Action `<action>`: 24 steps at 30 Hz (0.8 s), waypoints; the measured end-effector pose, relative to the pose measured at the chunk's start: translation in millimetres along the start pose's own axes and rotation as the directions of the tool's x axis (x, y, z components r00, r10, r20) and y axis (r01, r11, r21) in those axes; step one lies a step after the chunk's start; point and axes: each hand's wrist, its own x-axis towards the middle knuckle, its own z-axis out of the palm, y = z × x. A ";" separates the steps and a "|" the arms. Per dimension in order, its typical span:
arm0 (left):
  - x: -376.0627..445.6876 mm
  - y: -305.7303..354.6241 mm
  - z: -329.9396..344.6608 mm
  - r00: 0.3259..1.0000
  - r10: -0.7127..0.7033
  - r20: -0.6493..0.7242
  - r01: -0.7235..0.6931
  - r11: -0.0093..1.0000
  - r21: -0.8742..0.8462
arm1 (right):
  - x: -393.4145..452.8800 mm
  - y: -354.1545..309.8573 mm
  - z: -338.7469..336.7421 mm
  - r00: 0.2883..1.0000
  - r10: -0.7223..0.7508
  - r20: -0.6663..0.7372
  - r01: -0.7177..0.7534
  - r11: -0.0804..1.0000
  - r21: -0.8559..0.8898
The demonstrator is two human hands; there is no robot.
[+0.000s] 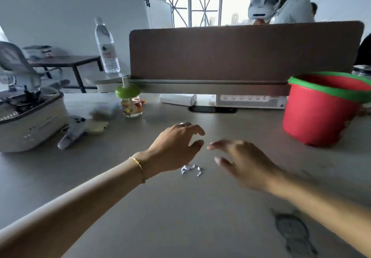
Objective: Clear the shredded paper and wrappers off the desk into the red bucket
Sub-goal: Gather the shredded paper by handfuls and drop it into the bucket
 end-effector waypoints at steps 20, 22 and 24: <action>-86.5 -25.4 41.0 0.921 0.055 0.385 -0.111 0.986 0.127 | -20.5 -22.2 49.6 0.919 0.110 0.379 -0.028 0.976 -0.216; -85.1 -28.7 39.2 0.943 0.064 0.325 -0.095 0.992 0.080 | -13.3 -22.7 51.7 0.937 0.111 0.332 -0.048 0.980 -0.192; -83.0 -35.7 35.9 0.967 0.050 0.249 -0.057 0.998 0.021 | -5.7 -20.8 52.8 0.980 0.072 0.187 -0.030 0.976 -0.215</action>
